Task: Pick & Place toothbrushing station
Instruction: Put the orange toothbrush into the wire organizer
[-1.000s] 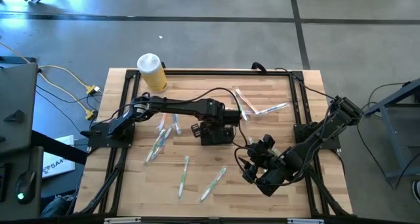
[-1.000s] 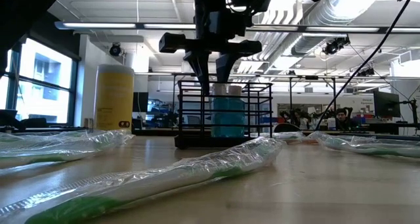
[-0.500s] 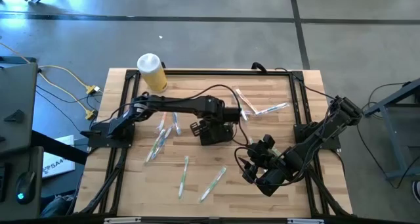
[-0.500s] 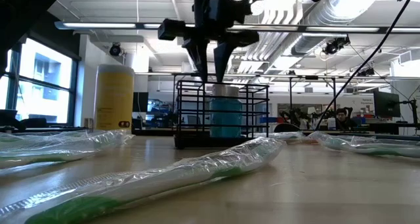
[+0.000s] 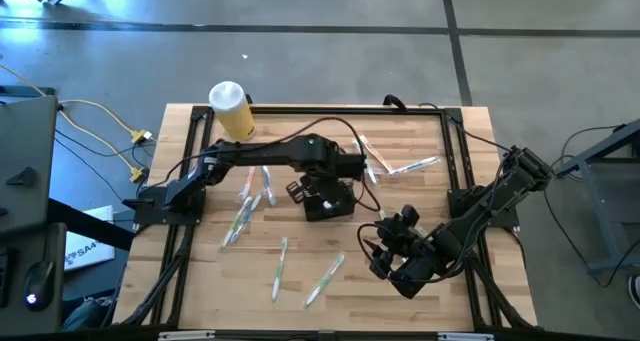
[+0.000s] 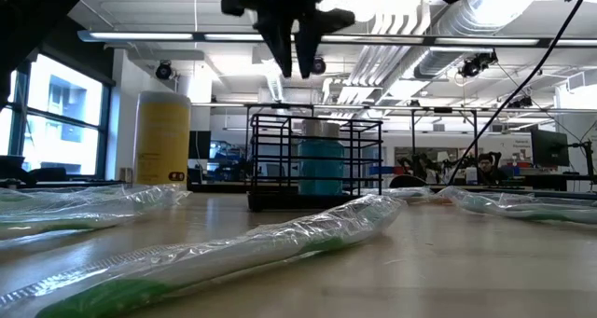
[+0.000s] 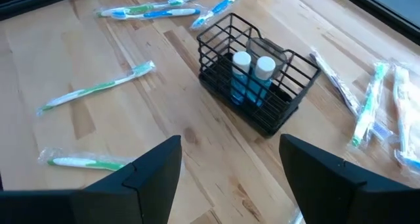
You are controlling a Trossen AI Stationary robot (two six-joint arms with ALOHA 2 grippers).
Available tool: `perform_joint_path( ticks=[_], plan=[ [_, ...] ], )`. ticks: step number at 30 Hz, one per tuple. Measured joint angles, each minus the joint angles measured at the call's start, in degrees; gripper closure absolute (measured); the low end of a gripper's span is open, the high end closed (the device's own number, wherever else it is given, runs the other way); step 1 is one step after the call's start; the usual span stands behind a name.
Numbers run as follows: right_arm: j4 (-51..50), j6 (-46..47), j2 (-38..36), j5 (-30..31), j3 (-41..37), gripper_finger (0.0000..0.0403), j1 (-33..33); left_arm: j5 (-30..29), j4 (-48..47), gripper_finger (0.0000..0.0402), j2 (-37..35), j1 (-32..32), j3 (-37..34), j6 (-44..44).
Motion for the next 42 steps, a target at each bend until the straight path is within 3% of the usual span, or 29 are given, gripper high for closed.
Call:
perform_joint_path(
  ticks=[3,9,12,20,27,30,37,42],
  plan=[
    [-1.7,2.3,0.0,-0.1,0.0,0.0153,0.3,1.5,-0.5,0.0274,-3.2,0.5,-1.4,-4.2],
    [-0.9,0.8,0.9,-3.9,0.0,0.0153,1.2,16.8,0.0,0.0274,-7.8,6.3,-1.6,-15.3],
    [-1.0,-0.5,0.7,-5.0,0.0,0.0153,1.1,19.5,0.0,0.0274,-9.9,9.1,-1.6,-19.1],
    [-1.6,-0.3,0.7,-10.0,0.0,0.0153,1.8,19.5,0.0,0.0274,-13.1,12.0,-1.6,-34.6],
    [-4.1,-0.6,0.7,-8.4,0.0,0.0153,4.4,17.4,0.3,0.0274,-16.3,11.8,-3.3,-47.2],
    [-4.8,-0.6,0.7,-8.3,0.0,0.0153,5.8,14.0,0.2,0.0274,-20.5,11.9,-10.9,-52.3],
    [-5.4,-0.7,0.7,-7.1,-0.2,0.0153,8.3,9.8,0.8,0.0274,-35.4,11.2,-39.3,-64.3],
    [-5.6,-0.7,0.7,-5.7,-0.2,0.0153,8.5,8.1,13.2,0.0274,-46.4,11.2,-56.9,-70.3]
  ],
)
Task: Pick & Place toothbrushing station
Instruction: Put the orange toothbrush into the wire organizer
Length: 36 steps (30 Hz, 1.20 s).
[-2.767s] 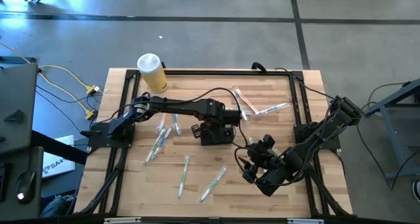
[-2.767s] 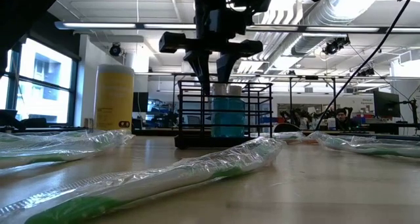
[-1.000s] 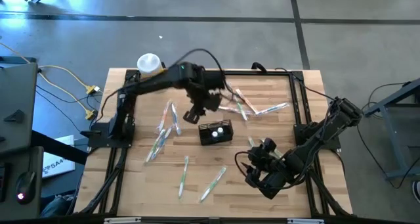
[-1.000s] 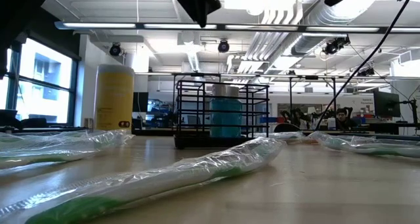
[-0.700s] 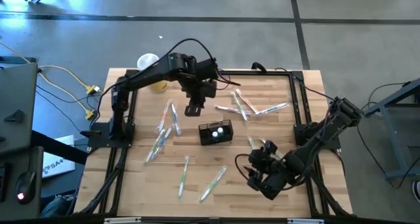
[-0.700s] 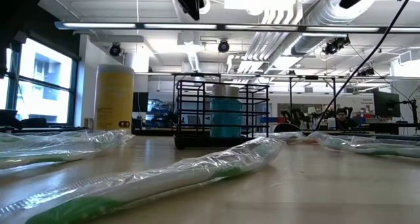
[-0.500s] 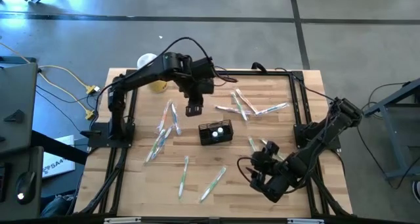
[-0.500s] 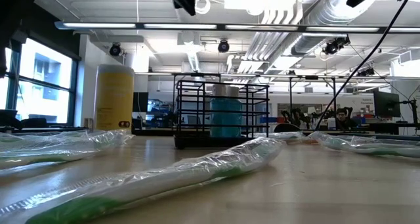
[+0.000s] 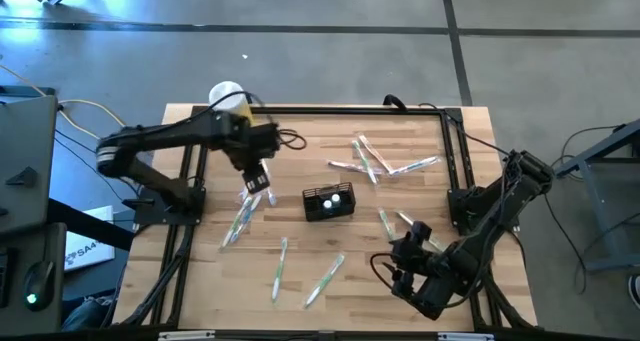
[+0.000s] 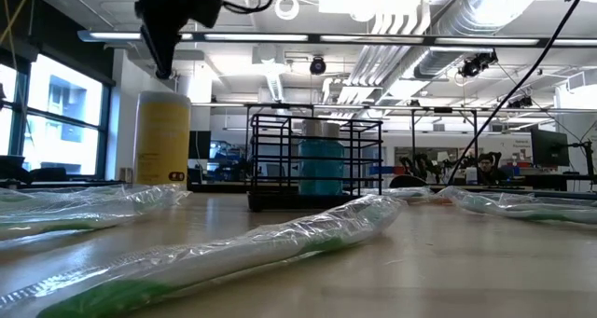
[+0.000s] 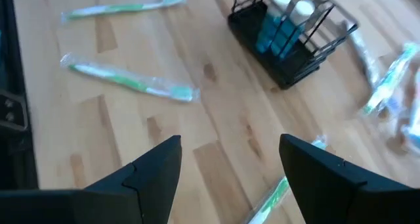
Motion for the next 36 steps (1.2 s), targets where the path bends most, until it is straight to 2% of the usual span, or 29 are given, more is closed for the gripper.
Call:
perform_joint_path(
  ticks=[3,6,11,15,18,27,36],
  plan=[
    [-0.1,0.0,0.0,1.5,0.0,0.0153,-0.1,-0.2,7.7,0.0274,-5.2,0.0,-8.3,-3.4],
    [-0.1,-0.8,0.0,1.9,0.0,0.0153,-0.2,-0.2,9.8,0.0274,-8.3,0.0,-14.4,-4.9],
    [-0.1,-2.9,0.0,4.6,0.0,0.0153,-0.5,-0.3,11.9,0.0274,-10.0,0.0,-22.9,-7.2],
    [-0.1,-4.4,0.0,4.8,0.0,0.0153,-1.7,-4.8,16.4,0.0274,-9.9,1.5,-28.1,-11.1],
    [-0.1,-5.3,0.0,4.5,0.0,0.0153,-2.6,-7.3,20.8,0.0274,-9.9,3.5,-30.1,-12.9],
    [-0.5,-6.0,0.0,4.3,0.0,0.0153,-3.2,-6.9,23.7,0.0274,-7.7,10.4,-30.4,-19.2],
    [-0.6,-6.0,0.0,4.3,0.0,0.0153,-3.2,-5.1,28.8,0.0274,0.0,12.0,-30.4,-17.3]
  ],
)
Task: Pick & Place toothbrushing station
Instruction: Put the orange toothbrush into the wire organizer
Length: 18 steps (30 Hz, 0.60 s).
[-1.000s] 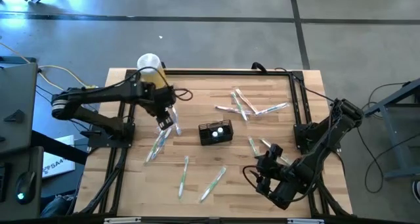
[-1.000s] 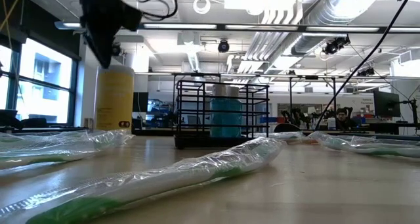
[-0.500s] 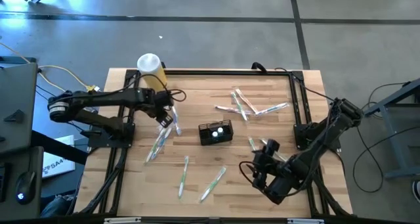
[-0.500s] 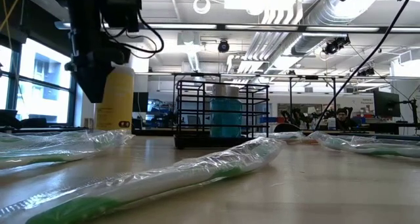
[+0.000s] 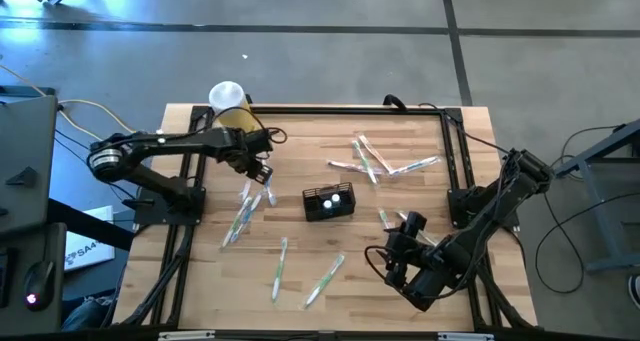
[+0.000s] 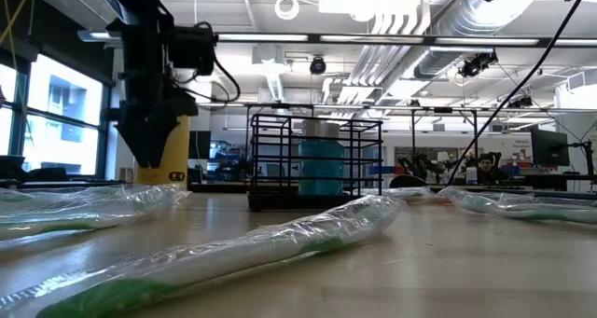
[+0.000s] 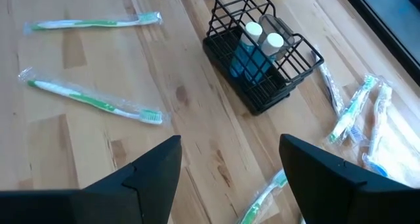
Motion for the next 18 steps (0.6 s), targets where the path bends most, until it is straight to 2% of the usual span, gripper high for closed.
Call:
perform_joint_path(
  ticks=[18],
  plan=[
    [0.6,0.2,0.0,0.1,-1.0,0.0153,0.0,-2.9,0.8,0.0274,11.1,0.0,0.0,0.6]
  ],
)
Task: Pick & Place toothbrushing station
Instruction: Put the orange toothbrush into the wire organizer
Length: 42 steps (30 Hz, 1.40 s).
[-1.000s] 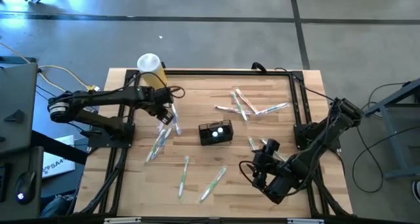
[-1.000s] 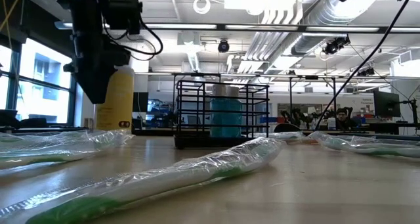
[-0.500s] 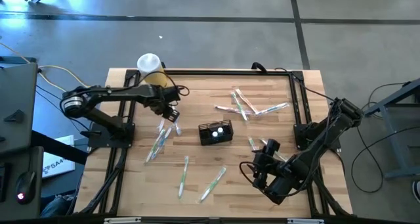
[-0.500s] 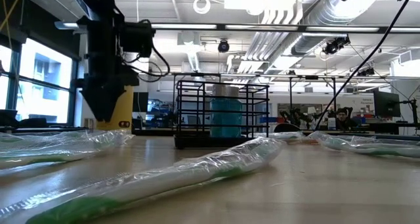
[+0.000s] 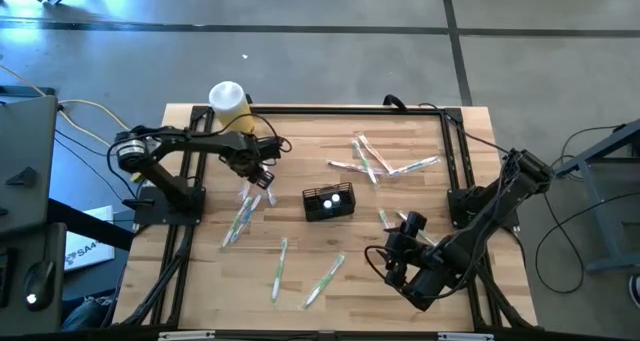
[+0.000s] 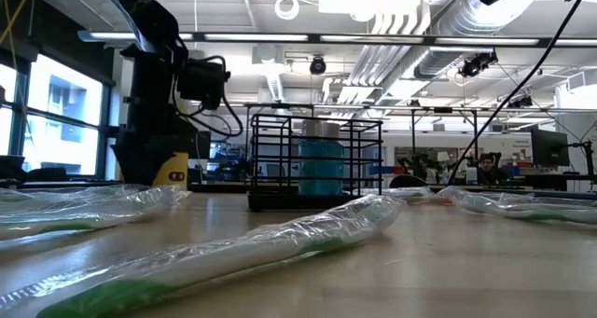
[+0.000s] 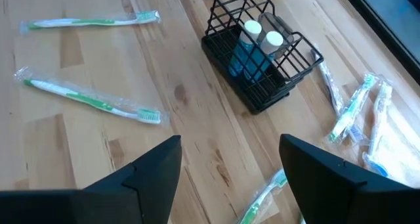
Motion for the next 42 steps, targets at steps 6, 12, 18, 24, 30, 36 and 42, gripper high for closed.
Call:
perform_joint_path(
  ticks=[6,12,18,24,30,36,42],
  plan=[
    [0.1,2.2,0.0,-2.1,-3.3,0.0153,-0.1,0.3,0.3,0.0275,3.9,0.0,0.3,3.8],
    [0.6,4.5,0.0,-3.2,-5.7,0.0153,-0.4,1.0,0.2,0.0299,4.7,0.0,0.3,3.9],
    [2.3,4.4,0.0,-3.9,-6.7,0.0153,-0.4,2.4,-0.5,0.0388,4.8,0.0,0.2,3.9],
    [2.7,4.4,0.0,-4.1,-6.7,0.0153,-0.4,1.2,-2.3,0.0394,3.6,-0.1,0.0,3.9],
    [2.8,3.4,0.0,-4.1,-6.7,0.0153,-0.4,-0.3,-6.6,0.0397,-3.5,-3.3,1.4,3.3],
    [2.9,2.8,0.0,-3.1,-6.7,0.0153,-0.4,-4.9,-8.2,0.0398,-15.4,-11.2,6.6,1.7],
    [3.1,2.8,0.0,-3.0,-6.7,0.0153,-0.4,-10.3,3.8,0.0398,-28.0,-23.4,8.2,4.6]
  ],
)
